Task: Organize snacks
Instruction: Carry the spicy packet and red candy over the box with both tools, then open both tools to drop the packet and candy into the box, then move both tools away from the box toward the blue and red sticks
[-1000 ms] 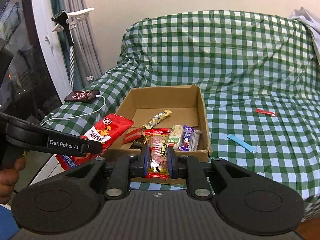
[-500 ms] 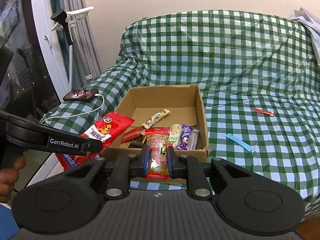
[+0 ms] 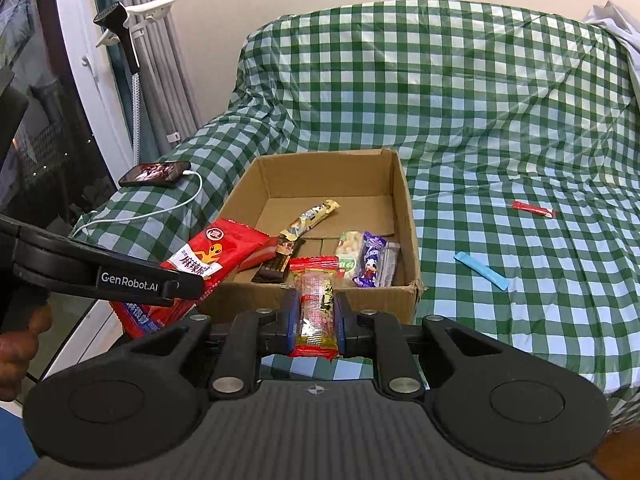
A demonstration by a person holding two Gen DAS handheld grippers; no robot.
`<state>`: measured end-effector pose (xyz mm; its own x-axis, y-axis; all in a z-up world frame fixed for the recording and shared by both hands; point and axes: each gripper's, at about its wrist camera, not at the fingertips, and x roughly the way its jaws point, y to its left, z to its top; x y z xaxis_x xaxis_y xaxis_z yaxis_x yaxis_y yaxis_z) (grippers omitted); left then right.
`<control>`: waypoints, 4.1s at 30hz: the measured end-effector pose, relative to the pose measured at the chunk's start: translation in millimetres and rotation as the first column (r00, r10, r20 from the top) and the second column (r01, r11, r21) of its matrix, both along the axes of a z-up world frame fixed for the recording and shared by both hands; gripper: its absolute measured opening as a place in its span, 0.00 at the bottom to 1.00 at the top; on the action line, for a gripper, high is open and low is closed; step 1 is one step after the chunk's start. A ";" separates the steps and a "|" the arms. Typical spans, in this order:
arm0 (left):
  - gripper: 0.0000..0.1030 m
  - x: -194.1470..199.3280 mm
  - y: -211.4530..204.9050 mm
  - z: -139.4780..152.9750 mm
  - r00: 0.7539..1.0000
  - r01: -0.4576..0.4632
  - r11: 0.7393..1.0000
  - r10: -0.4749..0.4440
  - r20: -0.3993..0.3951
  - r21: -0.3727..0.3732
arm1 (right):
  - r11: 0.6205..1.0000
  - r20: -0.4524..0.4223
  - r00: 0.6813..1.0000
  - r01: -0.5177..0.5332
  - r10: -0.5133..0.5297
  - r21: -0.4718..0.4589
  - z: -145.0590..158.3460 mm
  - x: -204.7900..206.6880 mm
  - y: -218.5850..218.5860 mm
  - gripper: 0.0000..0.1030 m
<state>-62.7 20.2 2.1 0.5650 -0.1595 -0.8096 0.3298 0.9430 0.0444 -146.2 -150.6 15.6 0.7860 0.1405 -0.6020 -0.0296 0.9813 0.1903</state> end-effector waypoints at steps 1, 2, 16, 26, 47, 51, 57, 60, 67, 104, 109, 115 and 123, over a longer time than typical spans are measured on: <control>0.47 1.6 -0.1 -1.2 1.000 -0.001 1.000 0.001 -0.003 0.001 | 1.000 -0.005 1.000 0.000 0.000 0.000 -0.6 2.0 -0.5 0.18; 0.47 3.6 -0.2 -2.1 1.000 -0.002 1.000 0.002 -0.007 0.001 | 1.000 -0.009 1.000 0.000 0.000 -0.001 -1.5 3.5 -0.7 0.18; 0.47 58.4 8.7 -6.5 0.998 -0.058 0.998 0.058 -0.028 0.005 | 1.000 -0.050 0.998 0.023 -0.023 -0.001 -8.0 46.7 -9.2 0.18; 0.47 123.1 0.1 -13.9 0.995 -0.086 0.996 0.087 -0.043 0.033 | 1.000 -0.071 0.997 0.024 -0.024 0.003 -17.6 113.4 -19.2 0.19; 1.00 204.9 -25.9 -61.8 0.995 -0.060 0.991 0.068 -0.070 0.123 | 0.987 -0.165 0.978 0.143 -0.130 0.070 -67.8 203.5 -49.3 0.81; 1.00 201.1 -22.7 -66.8 0.992 -0.062 0.989 0.076 -0.105 0.131 | 0.978 -0.181 0.966 0.197 -0.183 0.064 -72.7 193.6 -62.3 0.89; 1.00 186.9 -13.9 -63.0 0.987 -0.087 0.988 0.103 -0.125 0.124 | 0.973 -0.306 0.937 0.208 -0.168 0.103 -97.5 177.6 -64.6 0.90; 1.00 176.9 -10.1 -56.8 0.988 -0.088 0.987 0.103 -0.113 0.135 | 0.975 -0.321 0.938 0.179 -0.128 0.133 -100.3 169.0 -50.9 0.92; 1.00 154.6 1.4 -39.5 0.989 -0.115 0.983 0.127 -0.078 0.142 | 0.982 -0.329 0.936 0.165 -0.125 0.096 -88.6 160.6 -21.6 0.92; 1.00 124.2 -259.1 -72.0 0.933 -0.052 0.999 0.042 -0.358 -0.016 | 0.854 0.001 0.854 0.520 -0.520 -0.020 -22.1 30.3 -259.4 0.99; 1.00 164.1 -296.8 -117.4 0.899 -0.148 0.989 0.143 -0.414 0.021 | 0.872 0.003 0.875 0.482 -0.484 -0.086 -46.6 76.1 -302.0 0.99; 1.00 208.9 -332.2 -180.3 0.857 -0.207 0.975 0.222 -0.466 0.084 | 0.910 -0.023 0.916 0.396 -0.401 -0.122 -92.7 153.5 -355.0 0.99; 1.00 247.0 -350.5 -237.0 0.812 -0.246 0.957 0.289 -0.507 0.152 | 0.944 -0.049 0.963 0.248 -0.264 -0.216 -166.0 275.6 -392.2 0.99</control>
